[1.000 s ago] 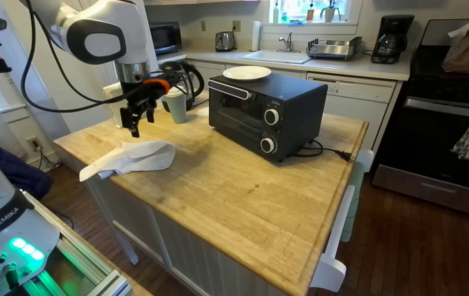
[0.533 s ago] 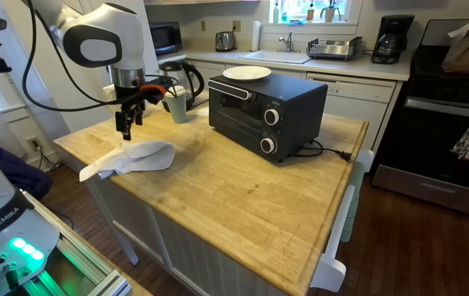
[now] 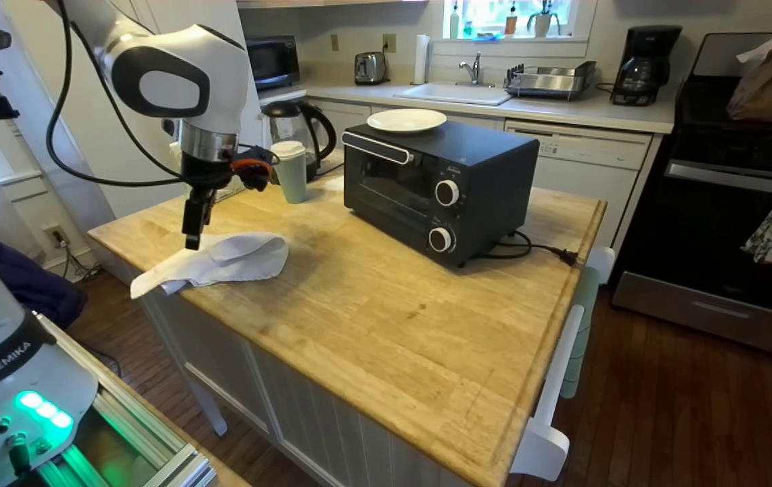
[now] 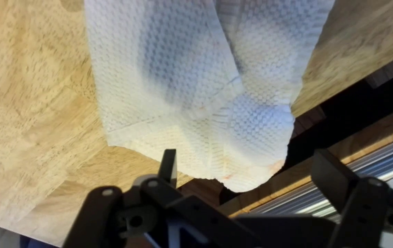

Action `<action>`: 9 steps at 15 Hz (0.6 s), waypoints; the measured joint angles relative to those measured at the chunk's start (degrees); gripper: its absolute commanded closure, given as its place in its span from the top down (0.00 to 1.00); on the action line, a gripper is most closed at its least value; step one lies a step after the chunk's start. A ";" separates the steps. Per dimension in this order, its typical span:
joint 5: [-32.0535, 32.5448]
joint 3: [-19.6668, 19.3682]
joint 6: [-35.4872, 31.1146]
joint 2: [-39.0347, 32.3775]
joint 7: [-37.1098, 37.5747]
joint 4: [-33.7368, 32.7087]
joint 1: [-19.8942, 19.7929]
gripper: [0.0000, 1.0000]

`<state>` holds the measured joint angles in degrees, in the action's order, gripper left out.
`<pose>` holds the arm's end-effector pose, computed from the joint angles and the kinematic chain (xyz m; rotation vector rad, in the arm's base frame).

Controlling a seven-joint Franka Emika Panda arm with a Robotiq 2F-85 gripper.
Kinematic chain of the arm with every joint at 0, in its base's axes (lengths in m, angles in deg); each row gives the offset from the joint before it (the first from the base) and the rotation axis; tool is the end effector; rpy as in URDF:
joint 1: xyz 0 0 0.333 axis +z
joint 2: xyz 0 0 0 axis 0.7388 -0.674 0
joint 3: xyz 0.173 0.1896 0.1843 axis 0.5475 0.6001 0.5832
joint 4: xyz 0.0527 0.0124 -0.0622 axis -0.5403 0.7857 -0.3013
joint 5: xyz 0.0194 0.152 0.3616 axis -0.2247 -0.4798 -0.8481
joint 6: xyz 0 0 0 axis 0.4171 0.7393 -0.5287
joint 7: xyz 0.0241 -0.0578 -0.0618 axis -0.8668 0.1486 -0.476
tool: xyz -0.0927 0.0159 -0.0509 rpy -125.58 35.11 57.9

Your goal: Remove the towel from the plate which is on top of the oven and spread it on the table

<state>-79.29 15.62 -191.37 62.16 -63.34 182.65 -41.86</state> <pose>0.3583 0.0054 0.2402 -1.1114 -2.5644 -0.2144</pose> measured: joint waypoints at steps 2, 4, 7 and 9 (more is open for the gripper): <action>0.00 -0.02 -3.78 -0.87 -2.41 0.02 -1.13 1.00; 0.00 -0.02 -7.72 -2.48 -3.12 0.03 -1.80 1.00; 0.00 0.00 -9.12 -3.83 -3.24 0.01 -1.92 1.00; 0.00 0.22 -9.11 -3.86 -3.22 0.01 -1.99 1.00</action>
<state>-79.29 15.84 -200.48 58.30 -66.57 182.67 -43.85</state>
